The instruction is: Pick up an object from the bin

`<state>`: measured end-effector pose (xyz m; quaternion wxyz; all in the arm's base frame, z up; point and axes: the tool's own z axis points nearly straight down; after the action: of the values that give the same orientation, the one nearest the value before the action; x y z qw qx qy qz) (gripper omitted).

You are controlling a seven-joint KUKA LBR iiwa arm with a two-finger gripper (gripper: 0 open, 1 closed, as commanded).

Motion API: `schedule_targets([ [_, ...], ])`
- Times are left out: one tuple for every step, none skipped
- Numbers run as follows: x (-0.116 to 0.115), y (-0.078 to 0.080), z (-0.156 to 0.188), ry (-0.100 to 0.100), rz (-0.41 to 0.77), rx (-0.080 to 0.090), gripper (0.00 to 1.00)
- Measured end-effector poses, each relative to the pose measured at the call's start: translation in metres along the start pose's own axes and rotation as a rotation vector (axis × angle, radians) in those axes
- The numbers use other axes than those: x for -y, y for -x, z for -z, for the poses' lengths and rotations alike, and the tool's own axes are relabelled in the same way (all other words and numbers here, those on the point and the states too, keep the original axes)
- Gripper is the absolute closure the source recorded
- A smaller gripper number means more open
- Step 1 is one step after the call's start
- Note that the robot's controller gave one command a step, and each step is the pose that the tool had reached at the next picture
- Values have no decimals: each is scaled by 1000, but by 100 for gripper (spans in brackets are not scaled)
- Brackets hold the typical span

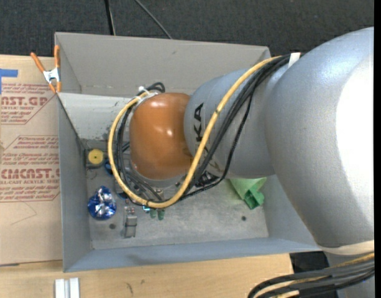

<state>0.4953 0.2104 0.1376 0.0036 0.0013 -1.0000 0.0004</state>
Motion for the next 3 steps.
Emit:
schedule_targets([
  [-32, 43, -63, 3, -62, 7, 0],
  [-8, 29, -68, -1, 351, 6, 0],
  [-9, 29, -68, 1, 350, 7, 100],
])
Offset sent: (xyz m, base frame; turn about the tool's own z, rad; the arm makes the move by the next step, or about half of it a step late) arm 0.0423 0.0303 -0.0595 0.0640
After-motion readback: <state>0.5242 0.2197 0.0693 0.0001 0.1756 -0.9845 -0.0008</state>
